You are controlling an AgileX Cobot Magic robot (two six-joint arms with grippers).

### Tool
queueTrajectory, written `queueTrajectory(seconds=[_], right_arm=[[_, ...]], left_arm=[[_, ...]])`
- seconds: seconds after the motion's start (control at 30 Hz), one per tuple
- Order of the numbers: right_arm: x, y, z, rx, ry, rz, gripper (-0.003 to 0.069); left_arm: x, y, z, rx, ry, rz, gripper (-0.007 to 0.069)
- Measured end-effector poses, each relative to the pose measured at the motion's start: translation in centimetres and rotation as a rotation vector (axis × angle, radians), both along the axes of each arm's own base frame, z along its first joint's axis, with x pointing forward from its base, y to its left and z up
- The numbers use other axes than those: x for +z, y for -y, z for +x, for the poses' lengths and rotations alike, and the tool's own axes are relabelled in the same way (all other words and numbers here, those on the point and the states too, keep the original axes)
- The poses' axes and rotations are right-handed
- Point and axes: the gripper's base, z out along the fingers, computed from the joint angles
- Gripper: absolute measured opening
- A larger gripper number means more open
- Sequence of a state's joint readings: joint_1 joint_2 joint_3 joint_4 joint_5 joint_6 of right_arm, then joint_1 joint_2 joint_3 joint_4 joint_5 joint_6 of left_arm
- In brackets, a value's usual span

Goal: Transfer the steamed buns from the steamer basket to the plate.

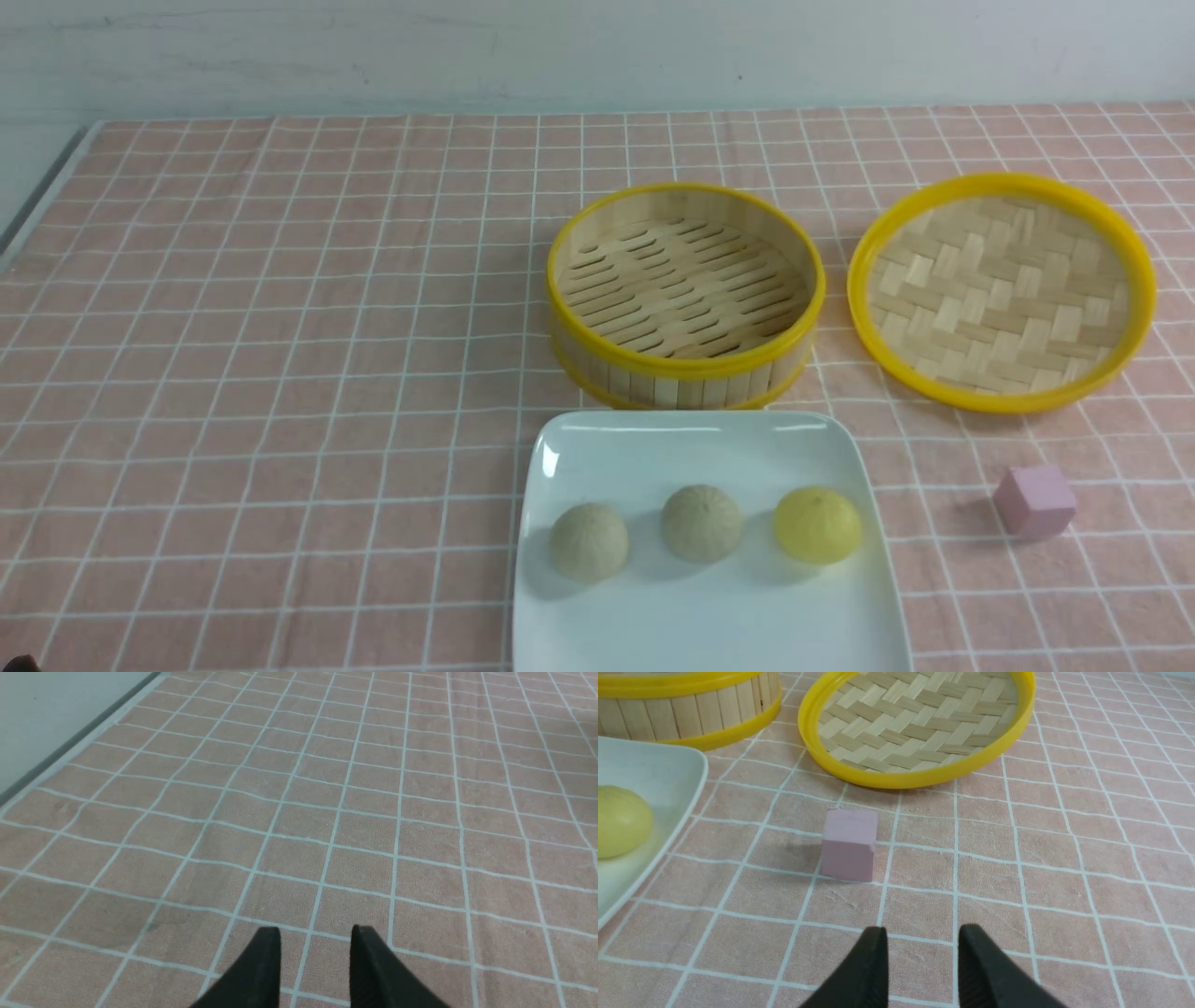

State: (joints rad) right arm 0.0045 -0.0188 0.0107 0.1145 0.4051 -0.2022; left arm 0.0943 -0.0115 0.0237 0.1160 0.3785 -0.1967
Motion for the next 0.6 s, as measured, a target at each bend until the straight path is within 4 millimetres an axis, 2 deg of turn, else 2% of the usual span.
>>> queueTrajectory(seconds=[0.6], right_arm=[[0.00, 0.00, 0.00, 0.000, 0.000, 0.000, 0.0240]], left_arm=[[0.00, -0.02, 0.00, 0.001, -0.001, 0.006, 0.0243]])
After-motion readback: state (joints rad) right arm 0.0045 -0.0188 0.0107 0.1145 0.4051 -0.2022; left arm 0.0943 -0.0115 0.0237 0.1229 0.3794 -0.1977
